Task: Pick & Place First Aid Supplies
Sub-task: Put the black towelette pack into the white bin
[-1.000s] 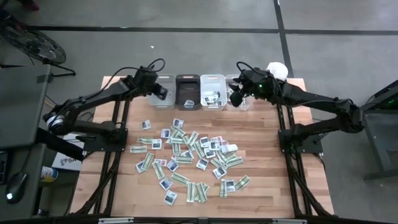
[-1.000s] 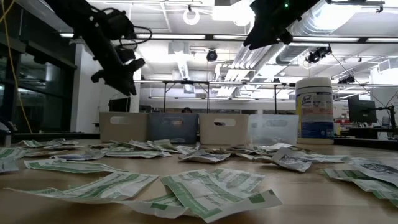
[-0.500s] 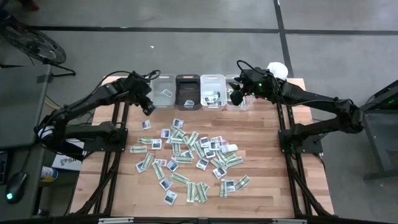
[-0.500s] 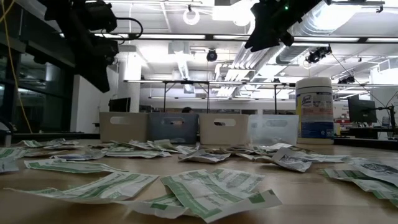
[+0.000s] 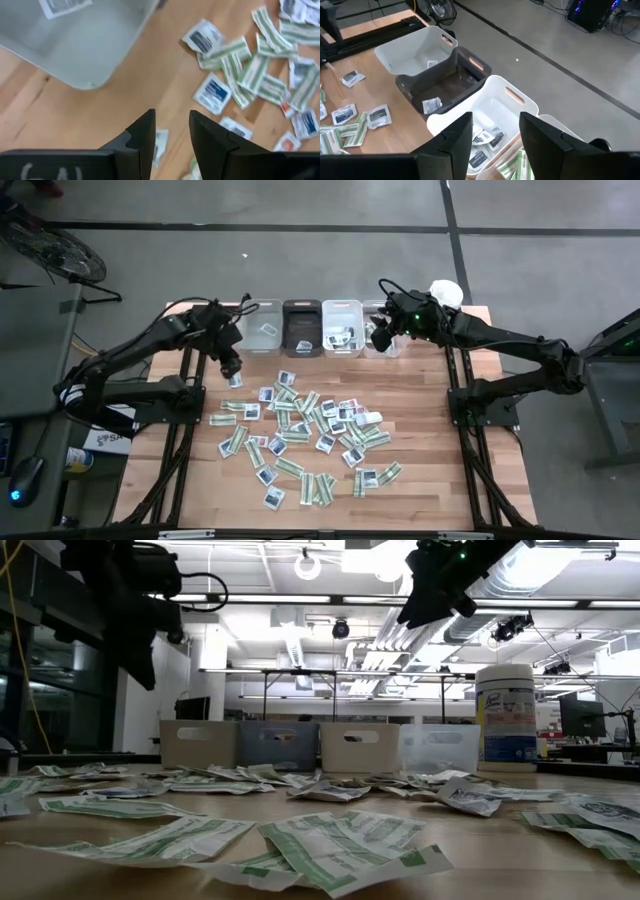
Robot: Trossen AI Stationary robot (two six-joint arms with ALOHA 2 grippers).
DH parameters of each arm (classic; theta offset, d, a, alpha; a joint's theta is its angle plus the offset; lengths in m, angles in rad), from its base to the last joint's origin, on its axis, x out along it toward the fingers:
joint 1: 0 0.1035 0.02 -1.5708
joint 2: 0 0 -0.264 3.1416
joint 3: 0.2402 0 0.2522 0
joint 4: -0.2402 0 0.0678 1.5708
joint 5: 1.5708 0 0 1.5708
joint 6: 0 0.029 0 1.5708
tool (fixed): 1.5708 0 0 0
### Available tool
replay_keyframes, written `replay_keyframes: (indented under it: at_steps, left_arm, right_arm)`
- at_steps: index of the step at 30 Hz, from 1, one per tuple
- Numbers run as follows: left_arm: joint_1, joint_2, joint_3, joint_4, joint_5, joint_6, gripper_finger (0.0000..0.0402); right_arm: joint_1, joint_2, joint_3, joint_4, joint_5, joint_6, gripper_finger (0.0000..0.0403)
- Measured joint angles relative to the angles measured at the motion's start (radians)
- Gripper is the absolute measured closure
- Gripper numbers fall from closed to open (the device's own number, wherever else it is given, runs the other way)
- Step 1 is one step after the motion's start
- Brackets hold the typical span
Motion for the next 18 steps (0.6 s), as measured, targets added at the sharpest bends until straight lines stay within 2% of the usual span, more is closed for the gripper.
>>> replay_keyframes:
  at_steps: [6, 10, 18]
  left_arm:
    - [-0.105, -0.053, -0.007, -0.069, 0.019, -0.001, 0.0285]
    - [-0.199, -0.079, -0.070, -0.071, 0.044, -0.040, 0.0285]
    - [-0.287, -0.084, -0.191, -0.014, -0.073, -0.276, 0.0285]
  right_arm:
    - [0.000, 0.000, 0.000, -0.004, -0.029, -0.003, 0.0246]
    - [0.000, 0.000, 0.000, -0.005, -0.051, -0.008, 0.0245]
    - [0.000, 0.000, 0.000, -0.004, -0.051, -0.034, 0.0246]
